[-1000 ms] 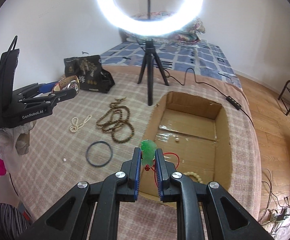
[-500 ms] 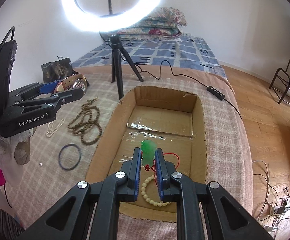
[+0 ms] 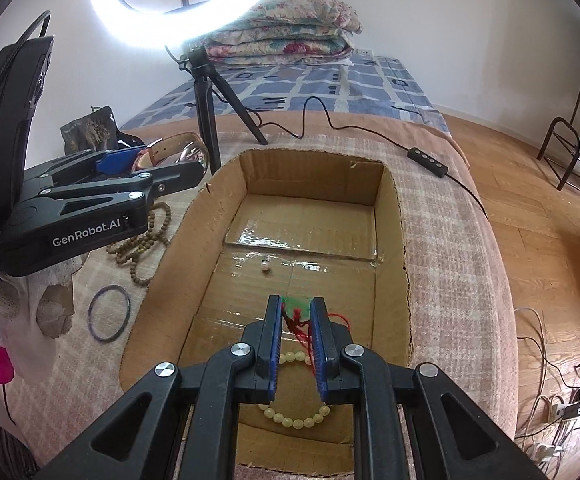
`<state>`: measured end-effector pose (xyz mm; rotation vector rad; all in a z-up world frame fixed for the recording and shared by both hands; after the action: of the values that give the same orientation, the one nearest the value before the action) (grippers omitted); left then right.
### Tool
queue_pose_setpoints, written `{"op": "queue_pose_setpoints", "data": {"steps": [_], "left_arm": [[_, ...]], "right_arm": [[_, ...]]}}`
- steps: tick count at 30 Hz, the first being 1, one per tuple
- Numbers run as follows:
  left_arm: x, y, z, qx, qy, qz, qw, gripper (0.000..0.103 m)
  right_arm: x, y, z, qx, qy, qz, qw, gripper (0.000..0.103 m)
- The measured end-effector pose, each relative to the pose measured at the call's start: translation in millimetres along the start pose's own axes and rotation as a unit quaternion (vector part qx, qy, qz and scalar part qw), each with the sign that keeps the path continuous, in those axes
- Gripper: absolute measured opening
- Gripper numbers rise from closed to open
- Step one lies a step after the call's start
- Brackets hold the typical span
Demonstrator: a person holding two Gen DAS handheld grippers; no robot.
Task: Organize jewelry
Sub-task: 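Carry the watch and jade pendant into the box and open both tools, then withdraw both open tools from the box toward the remaining bead strands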
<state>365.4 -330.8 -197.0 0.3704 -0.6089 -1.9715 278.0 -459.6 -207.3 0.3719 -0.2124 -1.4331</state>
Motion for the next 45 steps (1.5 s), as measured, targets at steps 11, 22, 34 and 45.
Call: {"op": "queue_pose_setpoints", "data": {"steps": [11,22,34,45], "left_arm": [[7,5,8,0.014,-0.001,-0.002,0.9999,0.08],[5,4,15,0.011,0.0,0.0,0.9999,0.08],[-5,1,35,0.022,0.0,0.005,0.9997,0.08],[-24,-2,58,0.035,0.002,0.014,0.9993,0.08]], "right_arm": [[7,-4,4,0.017,-0.006,-0.022,1.0,0.066],[-2,-6,15,0.028,-0.024,-0.019,0.999,0.099],[-9,-7,21,0.028,-0.035,-0.029,0.999,0.103],[-34,-4,34,0.036,-0.038,-0.014,0.999,0.103]]}}
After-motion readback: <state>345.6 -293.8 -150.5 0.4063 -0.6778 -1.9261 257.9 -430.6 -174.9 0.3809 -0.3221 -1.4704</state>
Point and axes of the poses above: each gripper's, at about its wrist camera, not at the fingertips, and z roughly against the way its jaws point, x to its right, y to its top, the point moved 5 cm from there along -z, roughly the way its jaws point, and after that the axes turned 14 degrees about -x, right-handed, at the moved point
